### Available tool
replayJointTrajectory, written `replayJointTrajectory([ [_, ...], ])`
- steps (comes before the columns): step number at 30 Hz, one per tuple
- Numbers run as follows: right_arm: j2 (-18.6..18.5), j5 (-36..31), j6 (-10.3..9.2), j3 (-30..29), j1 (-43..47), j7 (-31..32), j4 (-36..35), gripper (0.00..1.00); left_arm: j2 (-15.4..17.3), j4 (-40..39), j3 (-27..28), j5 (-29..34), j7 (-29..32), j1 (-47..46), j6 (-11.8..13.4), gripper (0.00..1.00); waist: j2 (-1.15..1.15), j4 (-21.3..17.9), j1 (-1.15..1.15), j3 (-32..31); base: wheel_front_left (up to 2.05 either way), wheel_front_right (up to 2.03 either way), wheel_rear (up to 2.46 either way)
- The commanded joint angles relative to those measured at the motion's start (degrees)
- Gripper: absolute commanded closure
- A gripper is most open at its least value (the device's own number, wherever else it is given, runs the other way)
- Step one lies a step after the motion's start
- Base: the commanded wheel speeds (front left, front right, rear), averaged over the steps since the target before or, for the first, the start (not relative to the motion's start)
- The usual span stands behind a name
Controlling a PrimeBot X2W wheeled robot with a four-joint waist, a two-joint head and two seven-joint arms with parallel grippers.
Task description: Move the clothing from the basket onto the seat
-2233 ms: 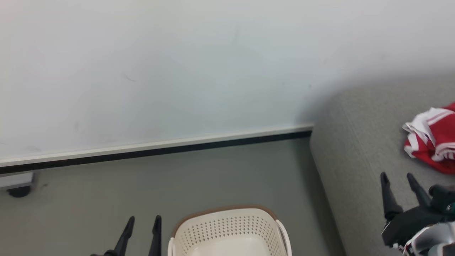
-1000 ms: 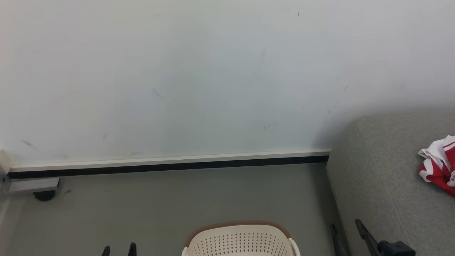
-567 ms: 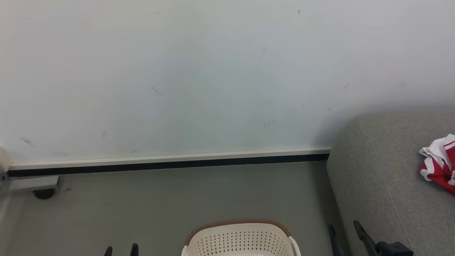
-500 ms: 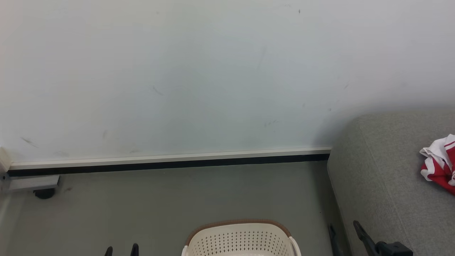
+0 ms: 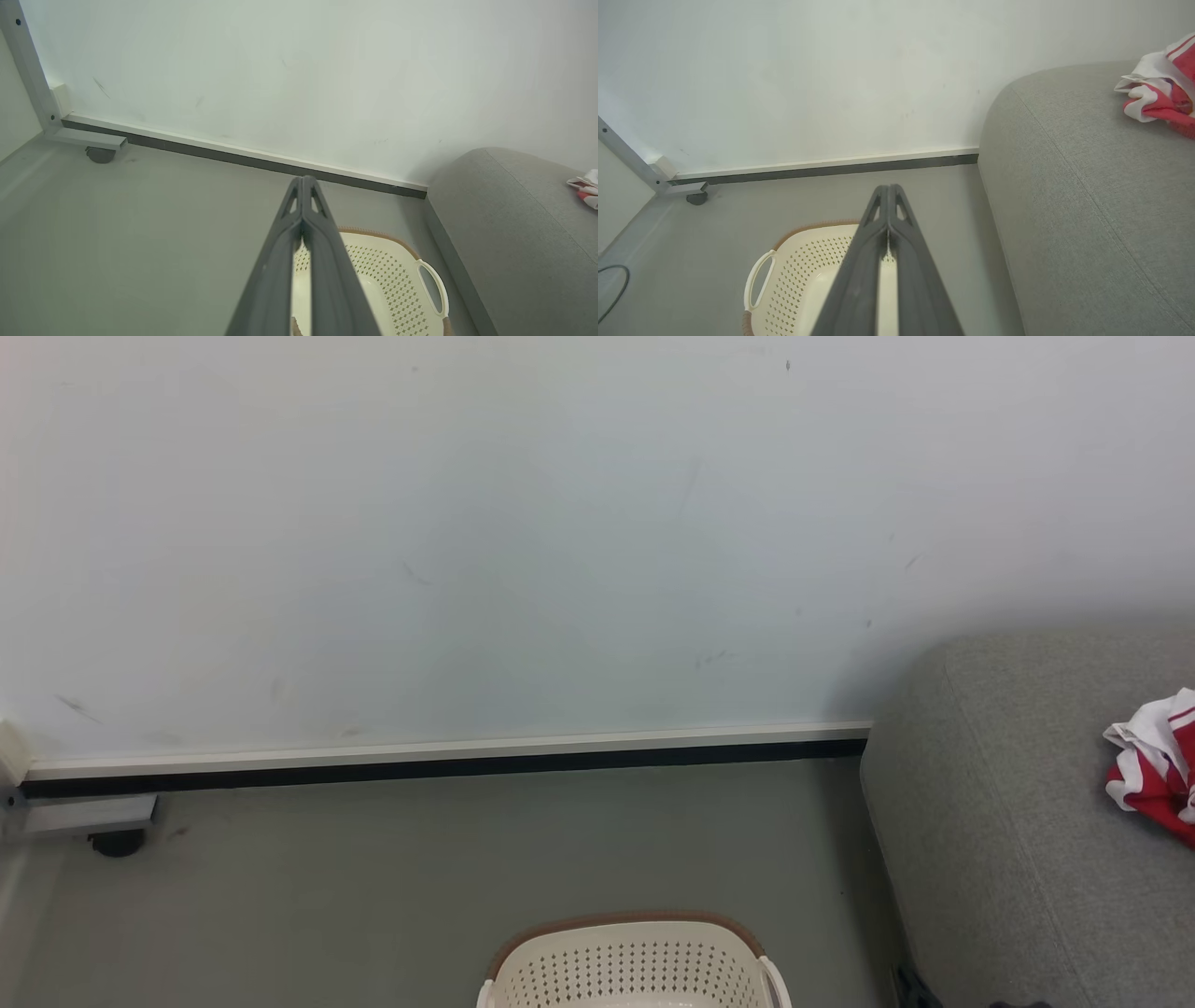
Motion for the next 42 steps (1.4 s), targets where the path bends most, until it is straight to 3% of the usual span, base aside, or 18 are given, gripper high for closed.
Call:
replayJointTrajectory([
  [1, -0.1, 3.2, 0.00, -0.4, -0.8, 0.2, -0.9, 1.00, 0.2, -0.3, 0.7, -2.8, 0.7, -1.0, -0.3, 1.00, 0.00, 0.0, 0.00, 0.1, 0.00, 0.00, 0.00],
  [18, -0.9, 22.9, 0.00, -2.6, -3.6, 1.1, 0.2, 1.00, -0.1, 0.8, 2.7, -19.0, 5.6, -4.2, -1.4, 1.00, 0.00, -0.3, 0.00, 0.9, 0.00, 0.00, 0.00],
  [42, -2.2, 44.6, 0.00, -4.4, -6.3, 1.7, 1.1, 1.00, -0.3, 1.9, 4.9, -36.7, 11.0, -7.6, -2.4, 1.00, 0.00, -0.8, 0.00, 2.0, 0.00, 0.00, 0.00],
])
